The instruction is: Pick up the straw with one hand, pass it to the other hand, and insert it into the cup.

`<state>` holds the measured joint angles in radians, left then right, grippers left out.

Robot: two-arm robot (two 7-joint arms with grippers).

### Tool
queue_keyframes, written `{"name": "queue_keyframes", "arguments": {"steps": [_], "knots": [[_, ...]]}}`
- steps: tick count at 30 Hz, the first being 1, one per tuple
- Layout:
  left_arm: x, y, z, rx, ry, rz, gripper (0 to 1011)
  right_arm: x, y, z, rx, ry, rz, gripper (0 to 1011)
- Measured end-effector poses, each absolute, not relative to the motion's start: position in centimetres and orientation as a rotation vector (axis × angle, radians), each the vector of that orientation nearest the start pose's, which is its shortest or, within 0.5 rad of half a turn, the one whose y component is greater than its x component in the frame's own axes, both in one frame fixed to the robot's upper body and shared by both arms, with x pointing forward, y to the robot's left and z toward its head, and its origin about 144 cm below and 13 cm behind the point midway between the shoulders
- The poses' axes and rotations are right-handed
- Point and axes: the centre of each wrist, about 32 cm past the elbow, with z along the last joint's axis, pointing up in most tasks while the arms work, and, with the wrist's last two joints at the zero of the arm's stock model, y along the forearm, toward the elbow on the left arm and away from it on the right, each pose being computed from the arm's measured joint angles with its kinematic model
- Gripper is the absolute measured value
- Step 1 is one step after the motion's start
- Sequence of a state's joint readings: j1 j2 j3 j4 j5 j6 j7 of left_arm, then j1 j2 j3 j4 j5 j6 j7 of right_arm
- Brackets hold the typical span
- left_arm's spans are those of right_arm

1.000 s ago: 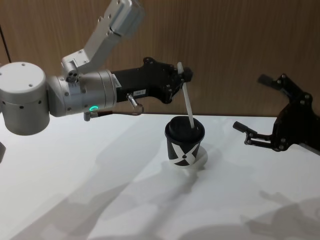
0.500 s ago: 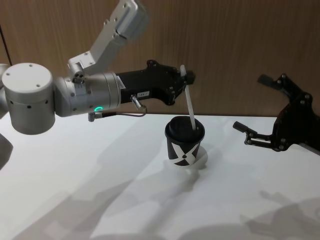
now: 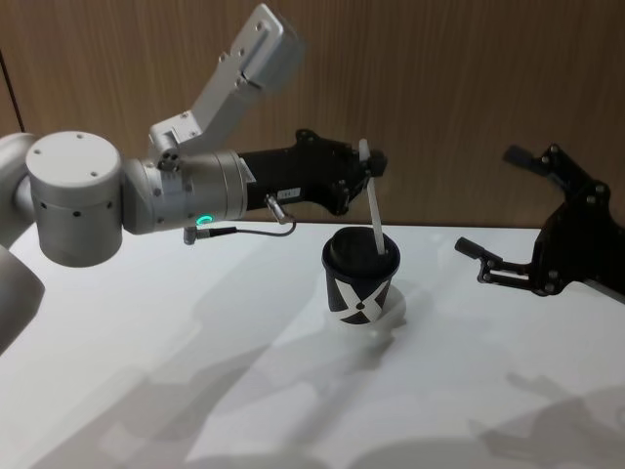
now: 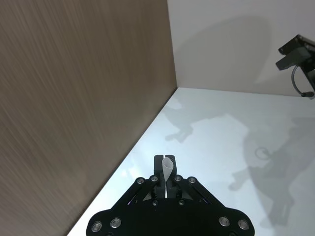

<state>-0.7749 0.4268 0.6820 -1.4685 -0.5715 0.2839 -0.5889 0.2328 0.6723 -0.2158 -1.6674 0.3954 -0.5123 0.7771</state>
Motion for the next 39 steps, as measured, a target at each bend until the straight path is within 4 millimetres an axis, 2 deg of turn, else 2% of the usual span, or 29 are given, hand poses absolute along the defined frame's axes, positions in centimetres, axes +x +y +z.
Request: {"name": "queue_keyframes", "arguments": {"steps": [20,21,23,25,29,30,35,36,39], "knots": [[59.3,16.7,132.0,0.176,-0.148,0.462,30,49.9,-33.9,127.3,0.058,-0.751,-0.481,1001],[59.3,16.7,131.9,0.177,-0.148,0.463,73,49.9,-33.9,127.3,0.058,-0.751,-0.481,1001],[59.3,16.6,131.8,0.179,-0.149,0.464,83,49.9,-33.9,127.3,0.058,-0.751,-0.481,1001],[59.3,16.6,131.7,0.181,-0.151,0.466,175,49.9,-33.9,127.3,0.058,-0.751,-0.481,1001],[59.4,16.5,131.6,0.183,-0.153,0.468,249,49.9,-33.9,127.3,0.058,-0.751,-0.481,1001],[59.4,16.5,131.6,0.183,-0.153,0.469,304,49.9,-33.9,127.3,0.058,-0.751,-0.481,1001],[59.4,16.4,131.5,0.184,-0.154,0.471,450,49.9,-33.9,127.3,0.058,-0.751,-0.481,1001],[59.4,16.4,131.5,0.185,-0.154,0.471,510,49.9,-33.9,127.3,0.058,-0.751,-0.481,1001],[59.4,16.4,131.4,0.186,-0.155,0.472,570,49.9,-33.9,127.3,0.058,-0.751,-0.481,1001]]}}
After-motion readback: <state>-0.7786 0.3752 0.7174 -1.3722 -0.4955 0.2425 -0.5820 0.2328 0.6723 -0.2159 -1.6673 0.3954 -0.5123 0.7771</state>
